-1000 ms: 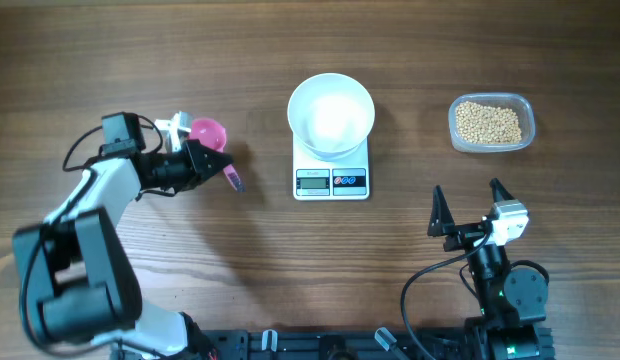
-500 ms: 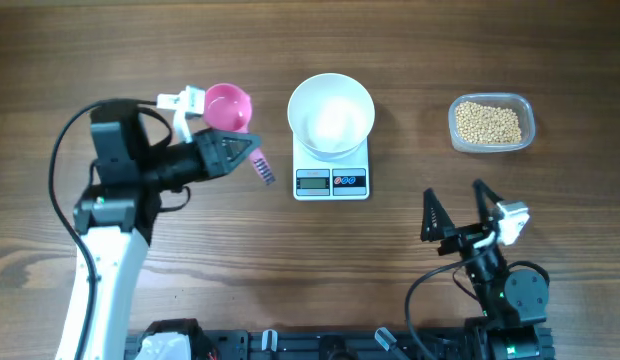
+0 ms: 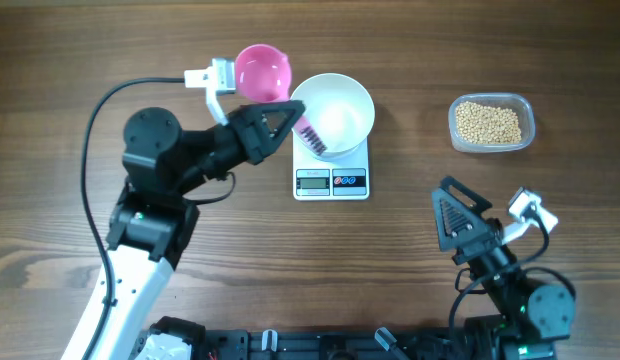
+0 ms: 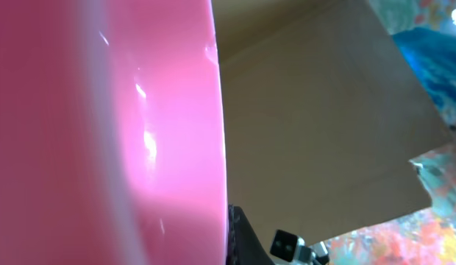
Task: Scoop item into bowl and weigh 150g on scale
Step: 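Lift the scoop and carry it toward the right gripper above the scale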
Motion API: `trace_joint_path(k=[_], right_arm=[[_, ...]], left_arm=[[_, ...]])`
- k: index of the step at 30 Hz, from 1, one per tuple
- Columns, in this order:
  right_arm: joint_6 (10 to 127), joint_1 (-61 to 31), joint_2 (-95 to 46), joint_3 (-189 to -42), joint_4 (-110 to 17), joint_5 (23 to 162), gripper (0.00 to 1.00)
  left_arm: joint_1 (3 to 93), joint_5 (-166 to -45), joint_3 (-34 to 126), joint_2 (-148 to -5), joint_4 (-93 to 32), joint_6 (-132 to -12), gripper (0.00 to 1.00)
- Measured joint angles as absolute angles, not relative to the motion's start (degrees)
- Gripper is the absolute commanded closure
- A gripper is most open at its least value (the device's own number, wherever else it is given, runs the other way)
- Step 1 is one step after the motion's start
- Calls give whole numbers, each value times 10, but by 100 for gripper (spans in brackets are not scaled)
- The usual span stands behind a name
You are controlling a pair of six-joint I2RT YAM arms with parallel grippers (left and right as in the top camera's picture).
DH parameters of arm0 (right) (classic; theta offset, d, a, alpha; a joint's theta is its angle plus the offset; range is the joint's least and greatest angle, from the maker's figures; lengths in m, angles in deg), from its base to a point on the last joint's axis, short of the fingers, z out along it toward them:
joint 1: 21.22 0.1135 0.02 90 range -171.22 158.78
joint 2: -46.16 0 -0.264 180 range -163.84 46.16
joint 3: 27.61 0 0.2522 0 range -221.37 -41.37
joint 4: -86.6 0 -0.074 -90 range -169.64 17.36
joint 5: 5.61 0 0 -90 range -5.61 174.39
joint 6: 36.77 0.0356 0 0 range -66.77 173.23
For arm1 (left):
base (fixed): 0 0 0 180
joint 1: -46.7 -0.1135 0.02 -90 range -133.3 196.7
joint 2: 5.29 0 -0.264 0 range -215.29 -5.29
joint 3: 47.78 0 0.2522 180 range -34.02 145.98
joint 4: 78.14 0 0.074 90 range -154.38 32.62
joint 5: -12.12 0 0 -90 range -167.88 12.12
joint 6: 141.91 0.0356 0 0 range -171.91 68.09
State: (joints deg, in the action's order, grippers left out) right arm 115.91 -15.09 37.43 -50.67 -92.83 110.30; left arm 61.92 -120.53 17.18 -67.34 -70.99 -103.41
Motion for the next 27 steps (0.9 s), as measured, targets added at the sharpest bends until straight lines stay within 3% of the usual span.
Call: trace_joint_path(k=[4,5,7,8,11,14,16,27], right_arm=[[1188,-151,229,-587,-983,1198,1],[1204,-150,193,-603,-1033,1227,5],[1262,-150,141,-623,-1114,1269,24],[1303,-150,125,-628,-1133,1284,27],[1393,-150,76,-629,-1158,1315,26],[1460,-150,21,-625,-1262,1347,26],[1493,-150,8,-626,-1334,1354,32],[1524,-150,-9,-626,-1327,1359,50]], left_arm=[[675,-1149,172,-674,-731,-1063,96],[689,-1131,172,-674,-732,-1072,96],[716,-1102,172,-679,-745,-1089,96],[728,-1092,172,-683,-762,-1095,96],[756,-1075,171,-693,-818,-1106,96],[783,-1046,171,-709,-867,-1112,96],[796,-1022,171,-726,-872,-1122,96],[869,-972,170,-771,-913,-1167,96]])
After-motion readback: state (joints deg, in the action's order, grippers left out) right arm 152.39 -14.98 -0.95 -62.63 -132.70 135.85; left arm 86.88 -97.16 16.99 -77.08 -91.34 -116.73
